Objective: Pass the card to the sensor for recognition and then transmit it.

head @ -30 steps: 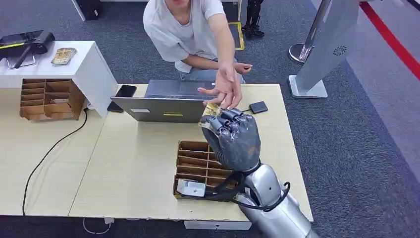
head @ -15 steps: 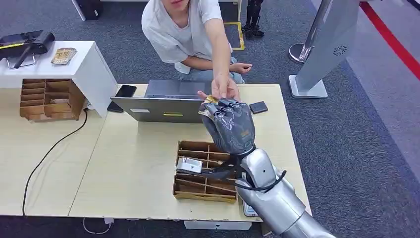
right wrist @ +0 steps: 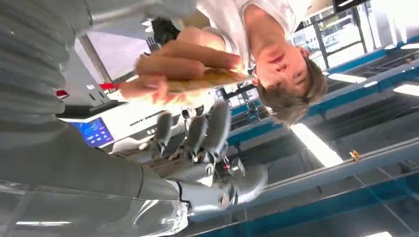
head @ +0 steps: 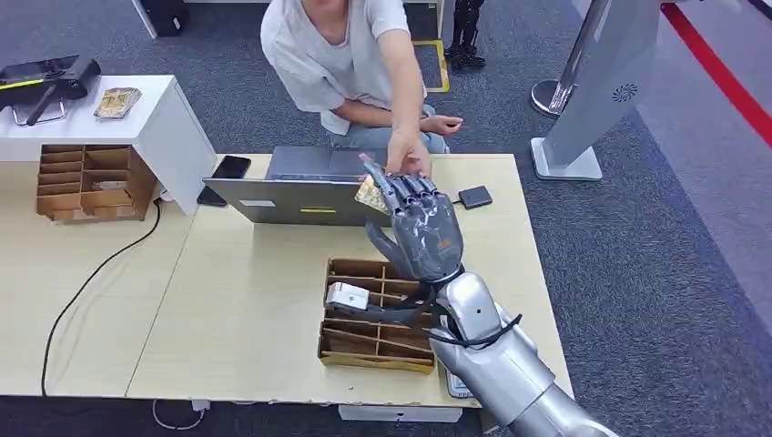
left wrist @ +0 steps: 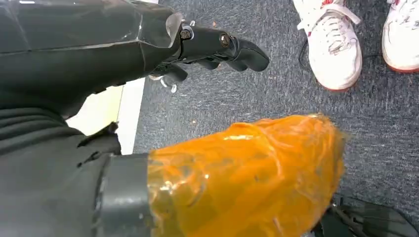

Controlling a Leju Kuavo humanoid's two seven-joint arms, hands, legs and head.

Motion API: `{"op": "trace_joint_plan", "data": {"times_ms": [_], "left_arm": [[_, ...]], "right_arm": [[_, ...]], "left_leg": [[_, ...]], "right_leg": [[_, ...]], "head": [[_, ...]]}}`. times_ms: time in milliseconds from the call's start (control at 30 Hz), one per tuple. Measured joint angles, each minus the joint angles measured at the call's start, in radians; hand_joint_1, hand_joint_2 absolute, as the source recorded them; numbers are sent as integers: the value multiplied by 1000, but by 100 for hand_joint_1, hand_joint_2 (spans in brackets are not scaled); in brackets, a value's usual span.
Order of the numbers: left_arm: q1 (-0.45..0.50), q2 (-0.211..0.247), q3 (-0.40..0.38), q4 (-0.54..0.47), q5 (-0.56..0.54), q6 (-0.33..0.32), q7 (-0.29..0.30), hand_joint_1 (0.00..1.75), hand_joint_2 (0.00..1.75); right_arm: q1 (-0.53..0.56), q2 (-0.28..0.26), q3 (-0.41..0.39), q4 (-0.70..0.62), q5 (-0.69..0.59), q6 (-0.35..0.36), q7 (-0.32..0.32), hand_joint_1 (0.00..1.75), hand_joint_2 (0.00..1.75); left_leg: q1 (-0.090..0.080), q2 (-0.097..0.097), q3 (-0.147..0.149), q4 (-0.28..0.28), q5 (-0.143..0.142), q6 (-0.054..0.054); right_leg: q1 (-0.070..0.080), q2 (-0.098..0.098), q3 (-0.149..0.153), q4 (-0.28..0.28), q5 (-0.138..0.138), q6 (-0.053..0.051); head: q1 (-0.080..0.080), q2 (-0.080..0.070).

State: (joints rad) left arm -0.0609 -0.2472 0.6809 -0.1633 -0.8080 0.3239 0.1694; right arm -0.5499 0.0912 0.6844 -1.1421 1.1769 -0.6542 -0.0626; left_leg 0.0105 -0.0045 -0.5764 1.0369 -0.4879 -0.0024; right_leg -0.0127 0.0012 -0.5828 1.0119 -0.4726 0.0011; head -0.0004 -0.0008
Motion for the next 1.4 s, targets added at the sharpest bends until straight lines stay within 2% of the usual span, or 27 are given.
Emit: {"op": "trace_joint_plan", "data": {"times_ms": [233, 533, 767, 833, 900, 1133, 1200, 1300, 1333, 1400], "left_arm": [[0, 0, 0, 0, 4, 5, 0, 0, 0], [0, -2, 3, 0, 19, 22, 2, 0, 0], [0, -3, 3, 0, 23, 24, 2, 0, 0], [0, -9, 16, 0, 38, 40, 11, 0, 0], [0, -19, 37, 0, 60, 60, 18, 0, 0], [-1, -38, 80, 0, 91, 83, 19, 0, 0], [-2, -42, 90, 0, 93, 85, 19, 0, 0], [-2, -44, 103, 0, 96, 84, 16, 0, 0], [-2, -44, 104, 0, 96, 84, 14, 0, 0], [-2, -44, 109, 0, 95, 83, 10, 0, 0]], "right_arm": [[30, 0, 0, -31, 5, -7, -4, 0, 175], [118, -8, 11, -162, -23, -14, -45, 0, 175], [129, -10, 13, -180, -40, -14, -59, 0, 175], [182, -10, 13, -252, -149, -14, -153, 0, 175], [256, -10, 17, -333, -341, -14, -254, 0, 175], [393, -18, 49, -430, -736, 6, -415, 0, 175], [434, -20, 50, -456, -833, 39, -450, 0, 175], [487, -26, 50, -497, -975, 143, -486, 0, 175], [503, -27, 50, -508, -998, 168, -491, 0, 0], [524, -35, 46, -525, -1024, 198, -496, 0, 0]], "left_leg": [[0, 0, 0, 0, 0, 0], [0, 0, 0, 0, 0, 0], [0, 0, 0, 0, 0, 0], [0, 0, 0, 0, 0, 0], [0, 0, 0, 0, -1, 0], [0, 0, 0, 0, -1, 1], [0, 0, 0, 0, -1, 1], [0, 0, 0, 0, -1, 1], [0, 0, 0, 0, -1, 1], [0, 0, 0, 0, -1, 1]], "right_leg": [[0, 0, 0, 0, 0, 0], [0, 0, 0, 0, 0, 0], [0, 0, 0, 0, 0, 0], [0, 0, 0, 0, 0, 0], [0, 0, 0, 0, -1, 0], [0, 0, -1, 0, -1, 0], [0, 0, -1, 0, -1, 0], [0, 0, -1, 0, -1, 0], [0, 0, -1, 0, -1, 0], [0, 0, -1, 0, -1, 0]], "head": [[0, 0], [0, 0], [0, 0], [0, 0], [0, 0], [0, 0], [0, 0], [0, 0], [0, 0], [0, 0]]}}
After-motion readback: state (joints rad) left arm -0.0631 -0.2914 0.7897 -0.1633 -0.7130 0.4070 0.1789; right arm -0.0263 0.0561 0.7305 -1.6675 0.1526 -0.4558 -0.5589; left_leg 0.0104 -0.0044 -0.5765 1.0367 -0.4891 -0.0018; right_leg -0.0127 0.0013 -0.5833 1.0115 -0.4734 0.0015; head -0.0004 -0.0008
